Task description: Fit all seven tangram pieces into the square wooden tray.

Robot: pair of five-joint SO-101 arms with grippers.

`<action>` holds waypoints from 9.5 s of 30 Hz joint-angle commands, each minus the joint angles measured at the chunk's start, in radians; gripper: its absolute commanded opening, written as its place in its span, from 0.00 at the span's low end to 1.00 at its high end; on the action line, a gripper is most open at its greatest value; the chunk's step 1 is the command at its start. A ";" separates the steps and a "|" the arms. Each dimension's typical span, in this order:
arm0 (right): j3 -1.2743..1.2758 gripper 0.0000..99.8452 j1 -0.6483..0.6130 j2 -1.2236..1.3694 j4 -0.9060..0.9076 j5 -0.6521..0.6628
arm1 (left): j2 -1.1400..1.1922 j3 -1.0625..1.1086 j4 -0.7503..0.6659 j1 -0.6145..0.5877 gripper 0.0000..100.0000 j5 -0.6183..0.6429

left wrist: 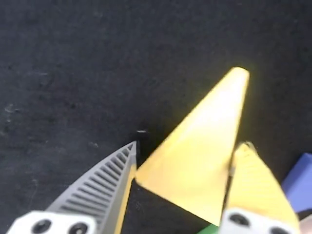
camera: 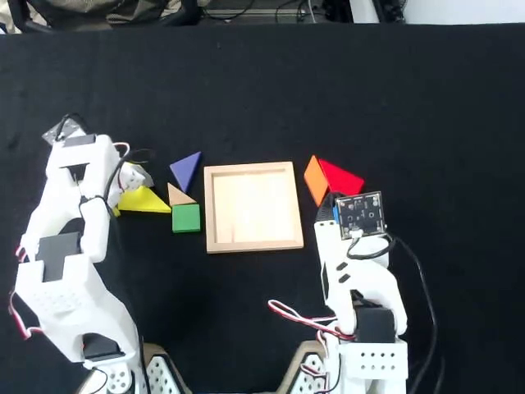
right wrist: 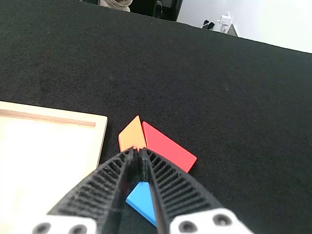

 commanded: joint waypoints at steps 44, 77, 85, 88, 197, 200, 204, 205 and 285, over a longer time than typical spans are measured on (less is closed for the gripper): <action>-0.001 0.01 0.193 -0.076 -0.055 -0.012 | 0.207 -0.708 0.491 0.549 0.05 -0.508; -0.001 0.01 0.190 -0.076 -0.052 -0.012 | 0.354 -0.700 0.456 0.584 0.18 -0.069; -0.001 0.01 0.189 -0.076 -0.052 -0.012 | 0.347 -0.710 0.459 0.585 0.23 -0.072; -0.001 0.01 0.189 -0.076 -0.052 -0.012 | 0.285 -0.699 0.466 0.585 0.23 -0.071; -0.061 0.12 0.152 -0.074 0.035 0.023 | -1.168 0.509 0.000 0.170 0.24 -0.460; -0.116 0.11 0.140 -0.074 0.107 0.028 | -1.157 0.642 -0.087 0.174 0.24 -0.459; -0.150 0.10 0.078 -0.074 0.181 0.035 | -1.083 0.671 -0.141 0.174 0.23 -0.384; -0.165 0.10 0.060 -0.074 0.201 0.054 | -1.066 0.673 -0.157 0.174 0.23 -0.367; -1.535 0.35 0.028 2.092 0.388 0.233 | -0.878 0.816 -0.517 0.084 0.23 -0.241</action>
